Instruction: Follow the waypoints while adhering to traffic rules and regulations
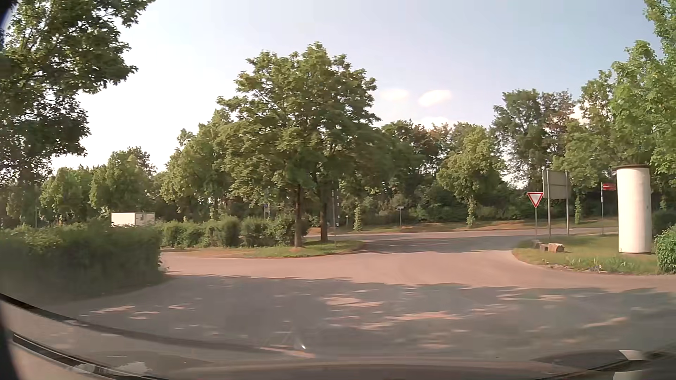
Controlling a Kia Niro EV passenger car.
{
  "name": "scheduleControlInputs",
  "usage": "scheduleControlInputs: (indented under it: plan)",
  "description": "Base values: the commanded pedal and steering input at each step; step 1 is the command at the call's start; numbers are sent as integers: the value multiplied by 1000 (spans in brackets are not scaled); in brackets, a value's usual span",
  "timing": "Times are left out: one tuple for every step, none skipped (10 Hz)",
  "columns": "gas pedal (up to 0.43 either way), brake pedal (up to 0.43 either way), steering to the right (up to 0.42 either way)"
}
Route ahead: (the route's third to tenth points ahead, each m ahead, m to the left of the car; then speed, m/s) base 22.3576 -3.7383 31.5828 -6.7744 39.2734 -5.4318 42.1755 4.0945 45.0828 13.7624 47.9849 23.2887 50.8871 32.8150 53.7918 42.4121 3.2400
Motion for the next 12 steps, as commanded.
scheduleControlInputs:
  plan:
    - [0,12,336]
    - [8,12,290]
    - [39,12,253]
    - [59,12,213]
    - [59,12,177]
    - [59,12,140]
    - [59,12,108]
    - [59,12,84]
    - [59,12,71]
    - [59,12,76]
    - [59,12,84]
    - [59,12,91]
